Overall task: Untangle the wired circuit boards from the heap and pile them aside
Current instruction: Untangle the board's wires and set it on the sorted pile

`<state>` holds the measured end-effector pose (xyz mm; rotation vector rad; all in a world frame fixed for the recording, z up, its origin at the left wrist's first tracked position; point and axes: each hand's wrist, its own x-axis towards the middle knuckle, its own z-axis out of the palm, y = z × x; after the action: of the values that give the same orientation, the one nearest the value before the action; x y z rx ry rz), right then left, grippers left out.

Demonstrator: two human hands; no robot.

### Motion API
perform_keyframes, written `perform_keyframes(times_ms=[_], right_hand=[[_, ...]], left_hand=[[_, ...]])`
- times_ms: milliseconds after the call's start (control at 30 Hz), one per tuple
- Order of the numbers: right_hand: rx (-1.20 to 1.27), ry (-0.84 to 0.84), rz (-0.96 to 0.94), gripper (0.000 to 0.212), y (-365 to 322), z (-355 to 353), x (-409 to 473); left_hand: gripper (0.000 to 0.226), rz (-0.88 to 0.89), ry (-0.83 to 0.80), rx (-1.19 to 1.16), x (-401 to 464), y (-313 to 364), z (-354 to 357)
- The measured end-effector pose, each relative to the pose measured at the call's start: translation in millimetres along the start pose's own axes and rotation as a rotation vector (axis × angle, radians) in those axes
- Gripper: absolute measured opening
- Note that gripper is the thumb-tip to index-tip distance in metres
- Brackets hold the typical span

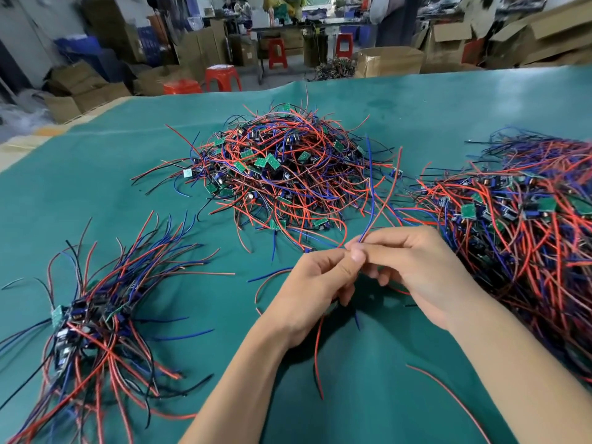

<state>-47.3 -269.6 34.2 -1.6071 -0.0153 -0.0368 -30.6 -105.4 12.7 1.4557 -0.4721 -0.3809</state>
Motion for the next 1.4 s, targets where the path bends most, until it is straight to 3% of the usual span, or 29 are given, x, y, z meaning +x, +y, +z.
perform_keyframes(times_ms=[167, 400, 633, 800, 967, 1067, 1233, 1300, 1400], right_hand=[[-0.058, 0.110, -0.068, 0.014, 2, 3, 1], [-0.141, 0.478, -0.221, 0.009, 3, -12, 10], [-0.687, 0.827, -0.494, 0.007, -3, -37, 8], [-0.652, 0.942, -0.476, 0.020, -2, -59, 12], [-0.525, 1.193, -0.364, 0.021, -8, -85, 5], [-0.590, 0.995, -0.404, 0.027, -8, -68, 6], [-0.516, 0.056, -0.175, 0.035, -2, -2, -1], [-0.494, -0.033, -0.191, 0.031, 6, 4, 0], [-0.404, 0.017, -0.198, 0.014, 7, -5, 3]], left_hand=[[0.037, 0.006, -0.014, -0.018, 2, 1, 0], [0.034, 0.004, -0.054, -0.025, 2, 2, 2], [0.032, 0.013, -0.110, 0.032, -1, 4, 1], [0.032, 0.010, -0.134, 0.058, -1, 3, 1], [0.032, 0.018, -0.055, 0.026, 0, -2, 0], [0.028, -0.034, -0.020, -0.086, 2, -6, -1], [0.018, -0.010, -0.053, -0.156, 3, -6, -3], [0.020, -0.006, -0.068, -0.156, 2, -5, -2], [0.027, -0.042, -0.078, -0.190, 2, -1, -3]])
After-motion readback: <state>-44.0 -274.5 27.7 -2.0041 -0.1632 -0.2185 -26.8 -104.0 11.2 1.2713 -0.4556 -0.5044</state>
